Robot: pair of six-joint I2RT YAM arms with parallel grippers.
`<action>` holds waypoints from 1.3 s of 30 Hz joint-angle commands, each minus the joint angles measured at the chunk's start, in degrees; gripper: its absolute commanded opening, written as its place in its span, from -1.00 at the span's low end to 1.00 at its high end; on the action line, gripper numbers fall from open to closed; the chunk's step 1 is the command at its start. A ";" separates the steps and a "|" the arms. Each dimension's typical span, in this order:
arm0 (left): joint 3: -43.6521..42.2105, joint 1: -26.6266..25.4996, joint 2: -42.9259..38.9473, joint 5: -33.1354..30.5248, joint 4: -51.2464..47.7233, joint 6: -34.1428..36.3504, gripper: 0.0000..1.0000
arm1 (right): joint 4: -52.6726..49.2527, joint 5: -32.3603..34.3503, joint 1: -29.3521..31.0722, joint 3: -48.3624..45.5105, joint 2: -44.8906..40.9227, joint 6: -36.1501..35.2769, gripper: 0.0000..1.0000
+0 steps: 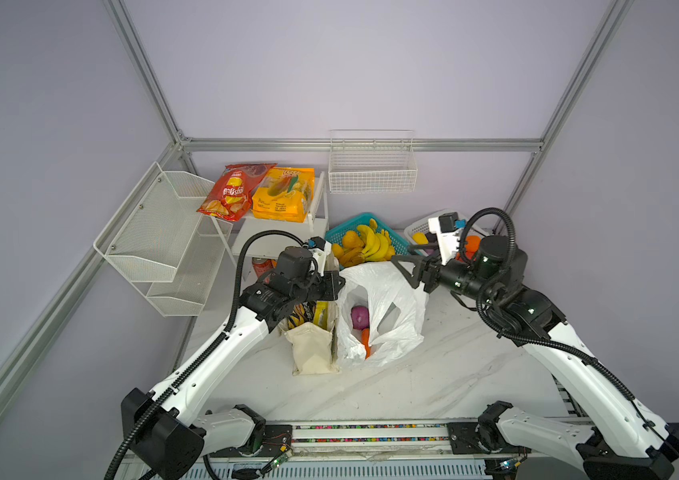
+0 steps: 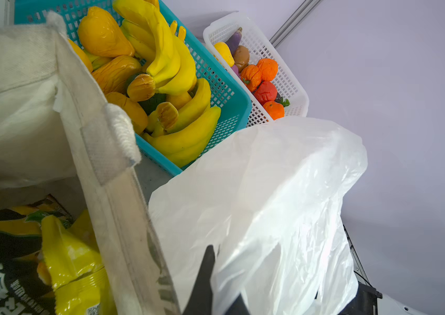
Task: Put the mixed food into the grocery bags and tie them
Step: 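Reach the right gripper into the white basket and grasp the eggplant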
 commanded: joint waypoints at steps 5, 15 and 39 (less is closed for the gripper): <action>3.96 0.34 0.09 1.47 2.16 0.20 -1.00 | 3.14 3.43 -21.13 2.53 12.33 8.15 0.34; 2.69 0.36 -1.06 2.12 2.74 -0.03 -1.00 | 11.79 14.25 -27.23 20.38 49.00 11.91 0.33; 3.08 0.34 -0.91 1.83 2.05 0.15 -1.00 | 4.67 20.59 -28.69 59.08 87.50 12.40 0.21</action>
